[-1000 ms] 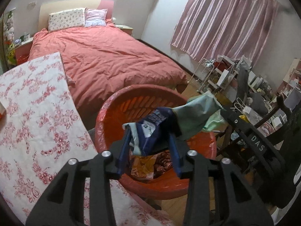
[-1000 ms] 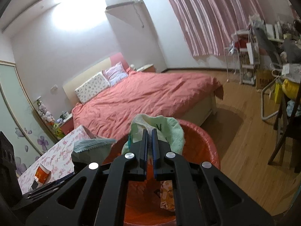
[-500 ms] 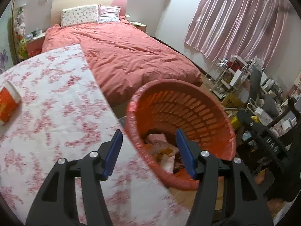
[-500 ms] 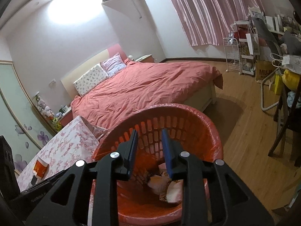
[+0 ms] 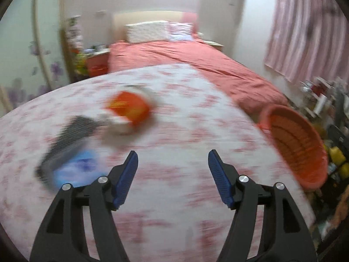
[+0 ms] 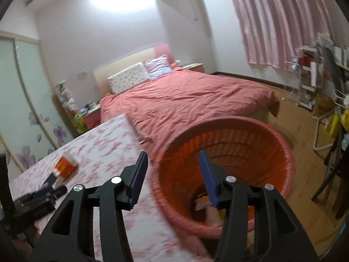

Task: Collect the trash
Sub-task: 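Move both open grippers back to the clear plastic tray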

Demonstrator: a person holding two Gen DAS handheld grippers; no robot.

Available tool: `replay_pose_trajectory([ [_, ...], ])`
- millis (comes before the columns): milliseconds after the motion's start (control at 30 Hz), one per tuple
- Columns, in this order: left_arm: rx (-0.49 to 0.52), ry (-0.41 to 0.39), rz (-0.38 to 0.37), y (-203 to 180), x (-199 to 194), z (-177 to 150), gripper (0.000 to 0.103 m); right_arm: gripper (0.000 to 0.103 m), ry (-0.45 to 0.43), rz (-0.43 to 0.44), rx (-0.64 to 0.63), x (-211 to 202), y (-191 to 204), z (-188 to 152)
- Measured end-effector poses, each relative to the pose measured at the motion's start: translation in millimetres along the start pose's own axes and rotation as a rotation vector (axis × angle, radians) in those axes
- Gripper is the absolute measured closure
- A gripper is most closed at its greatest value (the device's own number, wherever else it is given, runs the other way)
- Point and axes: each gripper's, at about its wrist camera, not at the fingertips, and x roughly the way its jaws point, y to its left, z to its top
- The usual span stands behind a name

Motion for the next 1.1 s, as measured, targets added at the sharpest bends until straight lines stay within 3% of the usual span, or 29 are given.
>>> replay_pose_trajectory([
  [200, -0.147, 0.004, 0.137, 100, -18, -11, 0.037, 0.049, 0.057, 0.091, -0.063, 0, 49, -17],
  [367, -0.217, 0.02, 0.186, 147, -30, -27, 0.037, 0.049, 0.101, 0.165, -0.115, -2, 91, -31],
  [733, -0.275, -0.001, 0.207, 194, -59, -51, 0.037, 0.048, 0.208, 0.316, -0.257, -2, 198, -67],
  [1100, -0.322, -0.015, 0.204, 229, -74, -64, 0.037, 0.048, 0.341, 0.346, -0.321, 21, 270, -101],
])
